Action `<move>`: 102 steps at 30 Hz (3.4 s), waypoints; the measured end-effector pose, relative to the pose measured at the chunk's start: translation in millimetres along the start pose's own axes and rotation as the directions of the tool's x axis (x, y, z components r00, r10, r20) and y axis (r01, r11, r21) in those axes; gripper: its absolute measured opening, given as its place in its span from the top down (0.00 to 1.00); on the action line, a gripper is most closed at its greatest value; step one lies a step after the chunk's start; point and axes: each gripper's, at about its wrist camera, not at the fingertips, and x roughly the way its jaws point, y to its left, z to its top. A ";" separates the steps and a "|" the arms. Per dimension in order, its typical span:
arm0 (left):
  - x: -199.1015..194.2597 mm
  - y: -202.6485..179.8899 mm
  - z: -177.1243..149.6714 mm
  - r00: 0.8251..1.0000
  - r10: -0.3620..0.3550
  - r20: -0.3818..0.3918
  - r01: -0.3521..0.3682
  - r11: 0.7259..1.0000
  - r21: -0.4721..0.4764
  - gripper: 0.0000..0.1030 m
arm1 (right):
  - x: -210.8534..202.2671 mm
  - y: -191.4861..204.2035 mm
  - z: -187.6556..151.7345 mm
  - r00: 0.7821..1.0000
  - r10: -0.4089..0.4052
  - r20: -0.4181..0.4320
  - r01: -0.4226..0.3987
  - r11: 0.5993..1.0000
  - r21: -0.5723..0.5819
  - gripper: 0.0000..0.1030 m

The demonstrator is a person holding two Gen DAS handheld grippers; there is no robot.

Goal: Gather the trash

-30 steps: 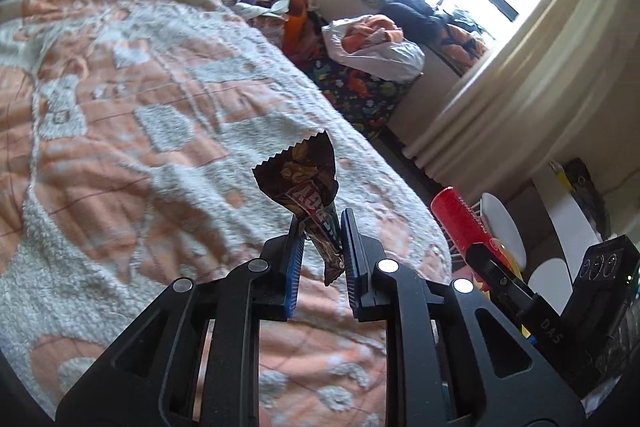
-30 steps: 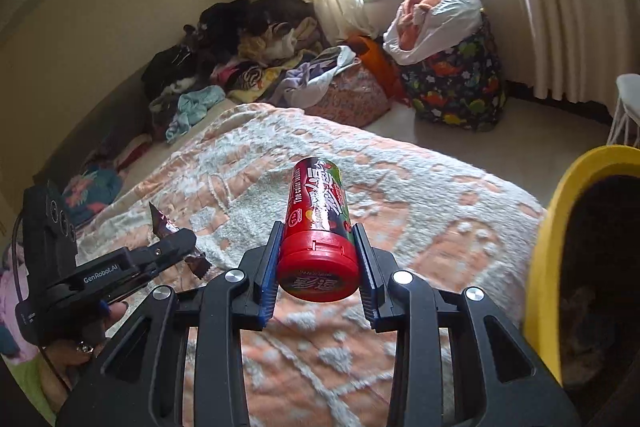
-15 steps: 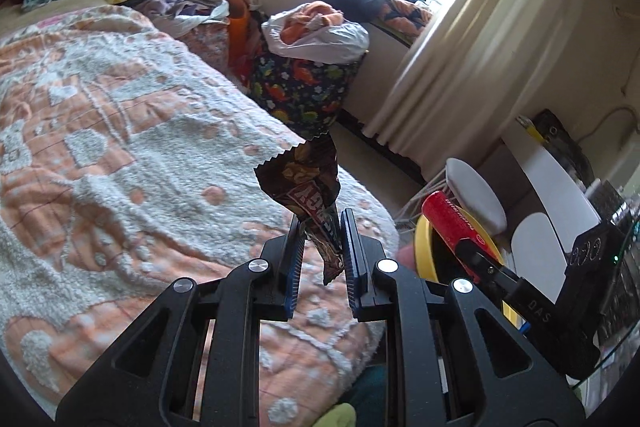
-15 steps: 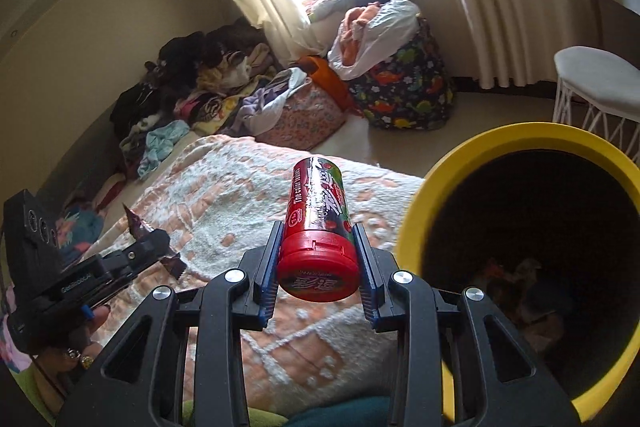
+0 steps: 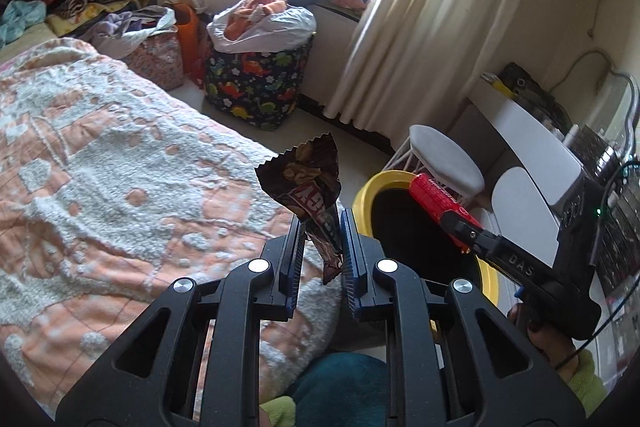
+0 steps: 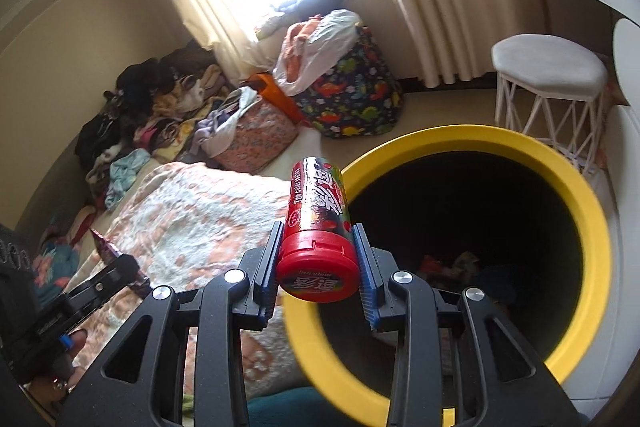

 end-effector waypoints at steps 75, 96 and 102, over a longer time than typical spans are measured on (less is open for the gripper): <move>-0.3 -1.9 -10.0 0.987 0.158 0.008 -0.157 0.972 0.178 0.11 | -62.1 29.7 -15.8 0.966 -0.206 0.158 0.224 0.969 -0.106 0.06; -77.9 27.9 -37.6 0.953 0.186 0.240 -0.231 0.957 0.175 0.11 | -102.6 89.6 -82.3 0.881 -0.132 0.455 0.269 0.930 -0.252 0.06; -83.9 27.3 -41.2 0.945 0.183 0.272 -0.235 0.957 0.173 0.11 | -100.8 95.0 -86.2 0.877 -0.111 0.468 0.266 0.922 -0.280 0.06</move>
